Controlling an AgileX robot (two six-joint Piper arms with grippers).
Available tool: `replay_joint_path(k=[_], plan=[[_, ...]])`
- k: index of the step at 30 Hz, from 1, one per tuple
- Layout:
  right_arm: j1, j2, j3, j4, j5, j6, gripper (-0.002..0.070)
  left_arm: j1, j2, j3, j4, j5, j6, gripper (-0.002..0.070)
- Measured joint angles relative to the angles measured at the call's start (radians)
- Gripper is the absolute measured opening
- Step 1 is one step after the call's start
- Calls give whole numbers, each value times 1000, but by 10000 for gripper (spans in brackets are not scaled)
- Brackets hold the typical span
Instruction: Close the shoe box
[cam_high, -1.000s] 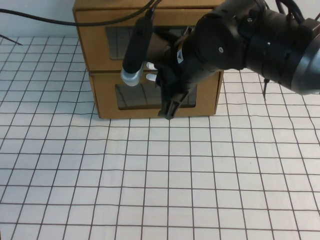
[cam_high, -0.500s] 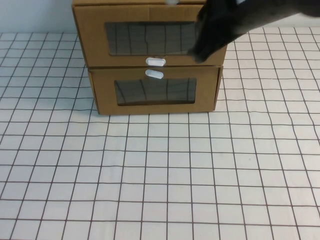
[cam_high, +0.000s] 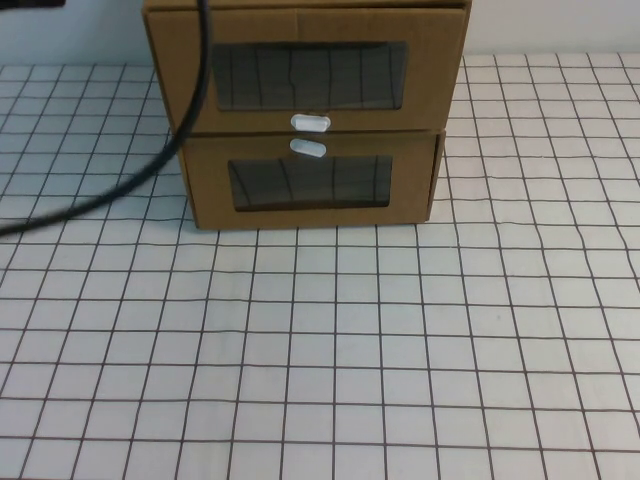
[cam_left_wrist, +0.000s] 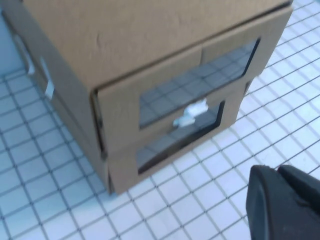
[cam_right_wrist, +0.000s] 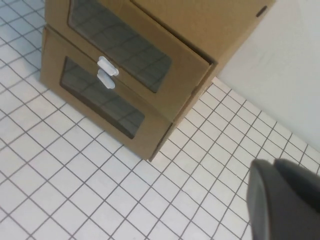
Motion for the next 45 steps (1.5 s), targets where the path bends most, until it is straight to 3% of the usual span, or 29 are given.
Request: replay_joint_path(k=[10,19,45], plan=[[0,-516,493,0,-227,157,-13,0,-459,536,25,-216,-16,-5],[0,-720,782,0,-361,260,-13,0,-764,830,25,-339,-42,-5],[0,-725,829,18,-375,263,-13,0,-832,892,23,-398,-84,-5]])
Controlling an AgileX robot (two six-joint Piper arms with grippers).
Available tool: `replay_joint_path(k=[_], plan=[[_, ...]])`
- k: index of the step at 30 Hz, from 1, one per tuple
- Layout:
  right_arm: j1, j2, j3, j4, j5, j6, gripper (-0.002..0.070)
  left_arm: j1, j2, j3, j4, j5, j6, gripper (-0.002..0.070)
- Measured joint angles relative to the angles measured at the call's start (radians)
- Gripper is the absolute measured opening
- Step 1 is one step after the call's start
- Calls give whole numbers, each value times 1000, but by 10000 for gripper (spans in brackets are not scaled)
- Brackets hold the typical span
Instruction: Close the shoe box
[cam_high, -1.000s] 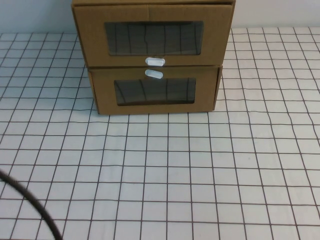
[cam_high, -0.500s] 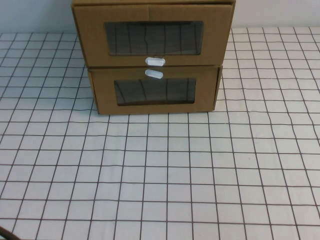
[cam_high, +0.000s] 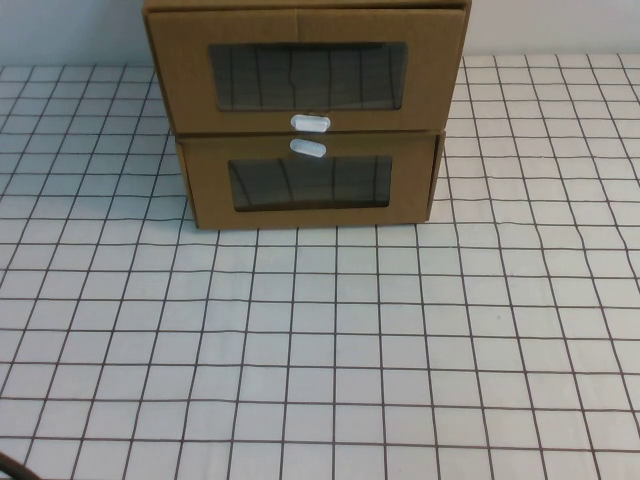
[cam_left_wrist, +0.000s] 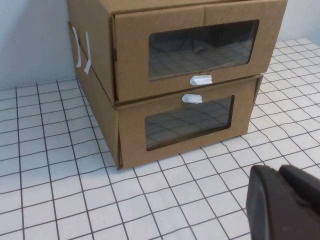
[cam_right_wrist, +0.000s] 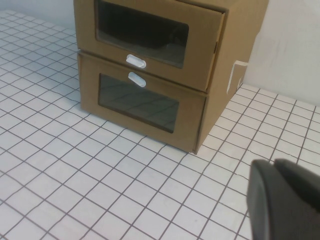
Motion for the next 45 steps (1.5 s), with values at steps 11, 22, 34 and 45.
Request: replay_joint_path(k=[11,22,34,45], plan=[[0,0,0,0,0,0,-13,0,0,0,0,-2,0,-5],[0,0,0,0,0,0,-14,0,0,0,0,-3,0,-5],[0,0,0,0,0,0,-13,0,-36,91,96,-163,-2,-5],[0,0,0,0,0,0,-13,0,-327,540,257,-566,-72,-5]])
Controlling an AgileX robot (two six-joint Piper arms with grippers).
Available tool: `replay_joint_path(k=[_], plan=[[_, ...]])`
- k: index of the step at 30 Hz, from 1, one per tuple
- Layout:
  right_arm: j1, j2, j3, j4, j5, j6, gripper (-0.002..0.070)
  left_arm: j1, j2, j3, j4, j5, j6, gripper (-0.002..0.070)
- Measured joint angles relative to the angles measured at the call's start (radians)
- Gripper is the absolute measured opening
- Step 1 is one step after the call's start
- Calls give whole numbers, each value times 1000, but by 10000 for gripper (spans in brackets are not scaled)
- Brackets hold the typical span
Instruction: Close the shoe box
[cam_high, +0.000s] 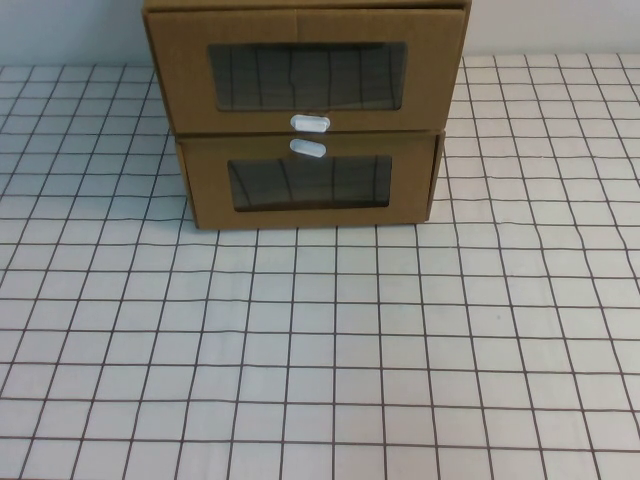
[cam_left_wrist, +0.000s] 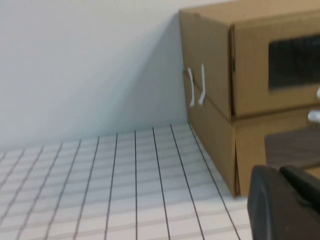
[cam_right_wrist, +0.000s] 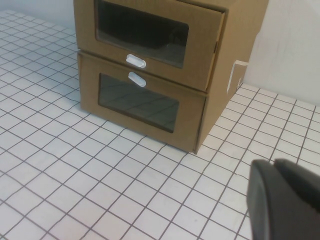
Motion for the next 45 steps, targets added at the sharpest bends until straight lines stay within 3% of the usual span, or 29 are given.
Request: replay_joint_path(k=[3,9,13,17,45], plan=[[0,0,0,0,0,0,-13,0,-63,98,29,-12,-42,-5],[0,0,0,0,0,0,-13,0,-127,252,281,-22,-403,-5],[0,0,0,0,0,0,-13,0,-128,286,323,33,-494,-5],[0,0,0,0,0,0,-13,0,-128,288,326,123,-512,-5],[-15,-3,0,4,0,0,-13,0,-128,288,326,127,-516,-5]])
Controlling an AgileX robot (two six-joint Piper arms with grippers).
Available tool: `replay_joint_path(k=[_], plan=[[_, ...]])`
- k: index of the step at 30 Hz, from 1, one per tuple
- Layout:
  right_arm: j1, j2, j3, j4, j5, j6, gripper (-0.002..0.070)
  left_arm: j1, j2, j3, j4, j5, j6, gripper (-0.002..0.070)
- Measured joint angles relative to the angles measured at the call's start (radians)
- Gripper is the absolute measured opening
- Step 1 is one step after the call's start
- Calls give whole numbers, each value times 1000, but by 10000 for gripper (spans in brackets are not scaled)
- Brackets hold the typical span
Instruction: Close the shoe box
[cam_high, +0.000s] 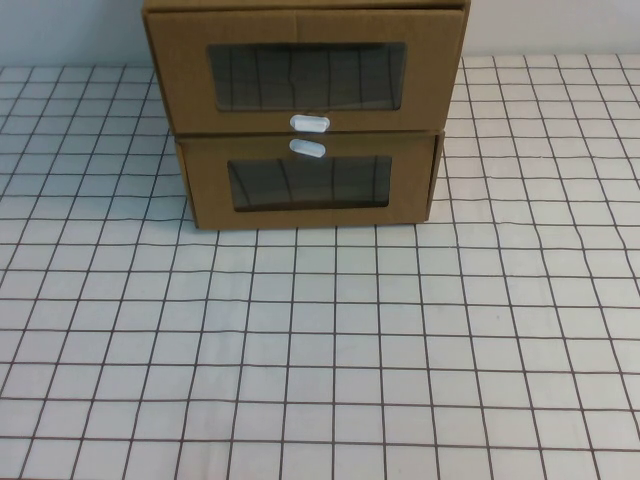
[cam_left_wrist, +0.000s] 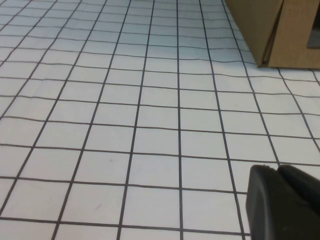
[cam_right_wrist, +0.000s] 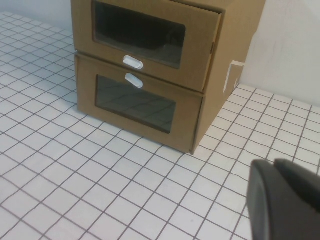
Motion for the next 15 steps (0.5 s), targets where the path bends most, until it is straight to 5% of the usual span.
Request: replay_joint_path(k=[5,15], plan=[[-109,-11,0,2,0,0,-13,0,-2,0,0,0,0,-5],[-517,-46,30,53,-32,2,-13,0,-2,0,0,0,0,-5]])
